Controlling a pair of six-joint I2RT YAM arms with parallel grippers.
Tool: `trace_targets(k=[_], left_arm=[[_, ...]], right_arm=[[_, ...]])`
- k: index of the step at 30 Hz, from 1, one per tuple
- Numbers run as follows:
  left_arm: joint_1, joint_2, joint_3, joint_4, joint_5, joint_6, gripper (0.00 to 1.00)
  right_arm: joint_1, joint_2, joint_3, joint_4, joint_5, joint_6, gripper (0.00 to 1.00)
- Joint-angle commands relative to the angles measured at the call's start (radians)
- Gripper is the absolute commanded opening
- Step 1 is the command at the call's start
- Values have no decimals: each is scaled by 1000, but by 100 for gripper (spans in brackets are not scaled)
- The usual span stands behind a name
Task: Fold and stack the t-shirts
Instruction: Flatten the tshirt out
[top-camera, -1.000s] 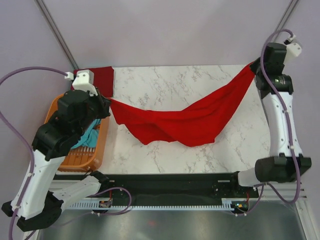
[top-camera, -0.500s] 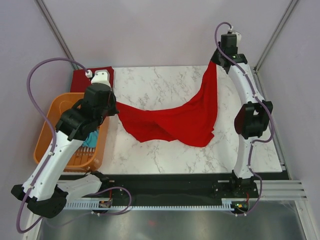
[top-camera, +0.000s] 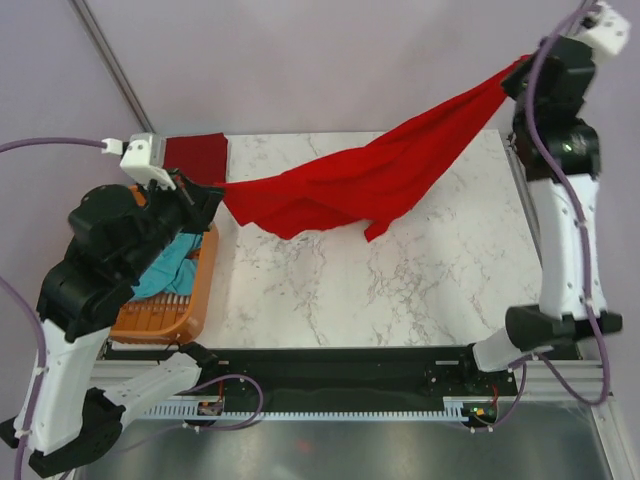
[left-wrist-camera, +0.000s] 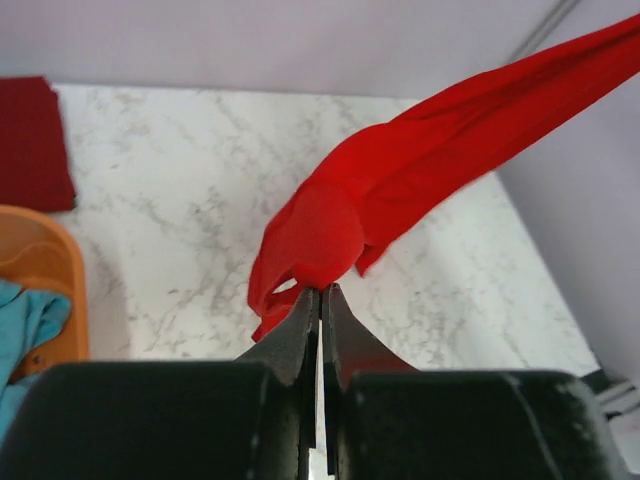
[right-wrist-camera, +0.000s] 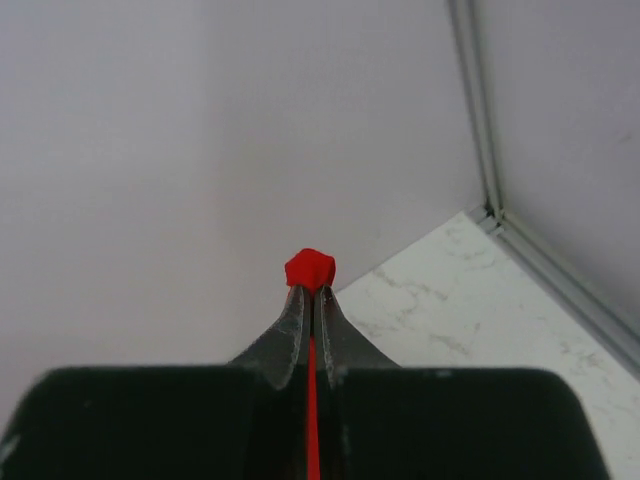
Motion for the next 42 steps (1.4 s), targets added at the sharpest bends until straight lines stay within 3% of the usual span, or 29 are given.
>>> trace_targets(k=[1, 8, 13, 18, 21, 26, 30, 33, 35, 37, 40, 42], left_arm=[[6, -59, 35, 81, 191, -26, 2], [6, -133, 12, 84, 236, -38, 2], [6, -127, -63, 84, 157, -18, 2], [6, -87, -208, 88, 2, 11, 2], [6, -59, -297, 109, -41, 25, 2], [8, 6, -403, 147, -118, 38, 2], [42, 89, -463, 164, -120, 45, 2], [103, 146, -494, 187, -19, 29, 2], [146, 165, -506, 201, 68, 15, 2], [169, 178, -515, 212, 104, 6, 2], [186, 175, -520, 218, 161, -3, 2], [194, 174, -525, 221, 198, -15, 2]], right_arm=[[-9, -217, -55, -17, 212, -25, 0], [-9, -383, -47, -55, 294, -68, 0], [-9, -322, -36, -34, 318, -105, 0], [-9, -213, -196, 139, 248, -149, 0], [-7, -127, -339, 259, 148, -148, 0], [-9, 101, -424, 452, -34, -119, 0], [6, 351, -275, 476, -120, -80, 0], [29, 549, -83, 410, -191, -88, 0], [45, 686, 52, 275, -206, -106, 17], [49, 743, 190, 198, -199, -105, 42], [45, 665, 174, 100, -131, -40, 60], [28, 595, 94, 13, -125, 56, 62]])
